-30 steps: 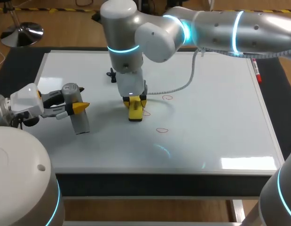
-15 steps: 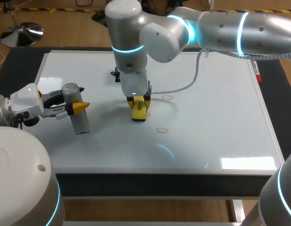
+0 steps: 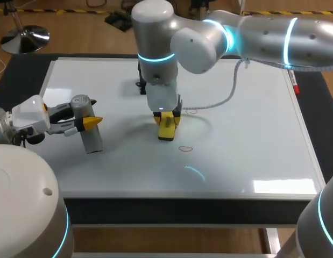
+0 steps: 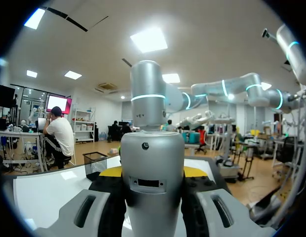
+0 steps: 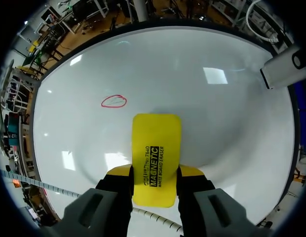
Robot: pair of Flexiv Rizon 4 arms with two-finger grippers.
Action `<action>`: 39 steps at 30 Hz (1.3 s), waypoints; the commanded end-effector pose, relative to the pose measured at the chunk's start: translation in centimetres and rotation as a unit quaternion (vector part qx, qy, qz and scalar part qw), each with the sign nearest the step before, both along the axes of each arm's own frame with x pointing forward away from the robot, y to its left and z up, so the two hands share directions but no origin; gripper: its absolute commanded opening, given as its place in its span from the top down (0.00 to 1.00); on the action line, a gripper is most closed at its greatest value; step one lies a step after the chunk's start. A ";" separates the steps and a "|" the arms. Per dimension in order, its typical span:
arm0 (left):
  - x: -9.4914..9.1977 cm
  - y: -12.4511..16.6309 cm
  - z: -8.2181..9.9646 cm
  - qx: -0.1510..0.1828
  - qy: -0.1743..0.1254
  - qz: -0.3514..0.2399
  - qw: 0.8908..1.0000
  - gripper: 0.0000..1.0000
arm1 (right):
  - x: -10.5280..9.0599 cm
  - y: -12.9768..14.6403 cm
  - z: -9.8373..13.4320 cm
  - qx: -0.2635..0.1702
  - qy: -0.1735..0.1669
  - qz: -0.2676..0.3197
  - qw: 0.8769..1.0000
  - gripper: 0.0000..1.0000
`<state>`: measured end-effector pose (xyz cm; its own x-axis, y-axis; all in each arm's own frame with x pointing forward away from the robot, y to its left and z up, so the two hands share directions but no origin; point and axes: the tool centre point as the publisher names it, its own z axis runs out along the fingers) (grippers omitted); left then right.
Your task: Pick up the inspection probe, press it on each red-marked spot on the whiteboard one by one, put down the probe, pick up the eraser, and wipe off all the red marks.
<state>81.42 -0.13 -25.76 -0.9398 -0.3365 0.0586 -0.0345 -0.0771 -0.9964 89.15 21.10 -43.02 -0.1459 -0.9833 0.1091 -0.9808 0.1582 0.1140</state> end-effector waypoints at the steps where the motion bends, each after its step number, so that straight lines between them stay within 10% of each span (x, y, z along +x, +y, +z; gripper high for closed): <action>1: 0.0 0.0 0.1 0.000 0.000 0.001 1.000 1.00 | -0.3 -1.1 -0.5 0.000 -0.003 -0.005 1.000 1.00; 16: 0.0 0.0 0.1 0.000 0.000 0.001 1.000 1.00 | -0.9 -2.8 1.7 0.026 -0.019 -0.028 0.999 1.00; 34: 0.0 0.0 0.1 0.000 0.000 0.001 1.000 1.00 | -1.5 -13.9 5.1 0.003 -0.045 -0.137 0.990 1.00; 39: 0.0 0.0 0.1 0.000 0.000 0.001 1.000 1.00 | -1.8 -13.3 5.1 -0.012 -0.042 -0.120 0.992 1.00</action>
